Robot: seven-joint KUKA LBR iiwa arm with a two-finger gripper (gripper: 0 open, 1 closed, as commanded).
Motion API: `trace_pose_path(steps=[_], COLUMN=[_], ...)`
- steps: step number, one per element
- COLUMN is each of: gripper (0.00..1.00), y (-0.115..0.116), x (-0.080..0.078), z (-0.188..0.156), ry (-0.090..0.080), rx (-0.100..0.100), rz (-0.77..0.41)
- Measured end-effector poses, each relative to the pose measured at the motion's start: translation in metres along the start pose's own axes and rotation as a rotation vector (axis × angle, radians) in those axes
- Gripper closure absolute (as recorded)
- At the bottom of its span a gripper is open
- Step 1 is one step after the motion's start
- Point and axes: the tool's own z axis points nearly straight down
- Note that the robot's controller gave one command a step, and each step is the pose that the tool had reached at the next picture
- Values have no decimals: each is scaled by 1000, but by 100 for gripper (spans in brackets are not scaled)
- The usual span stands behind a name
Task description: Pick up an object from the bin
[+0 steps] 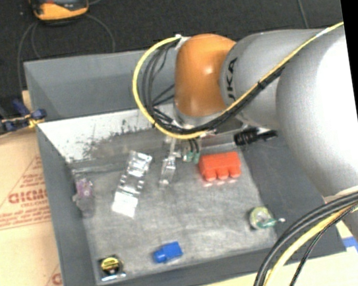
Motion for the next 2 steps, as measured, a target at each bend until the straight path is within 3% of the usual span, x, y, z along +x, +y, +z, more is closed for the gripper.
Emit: trace_pose_path(steps=[1,2], gripper=[0,0], y=[34,52], x=[83,135], z=[-58,38], ry=[0,3], rx=[1,6], rz=[-67,-80])
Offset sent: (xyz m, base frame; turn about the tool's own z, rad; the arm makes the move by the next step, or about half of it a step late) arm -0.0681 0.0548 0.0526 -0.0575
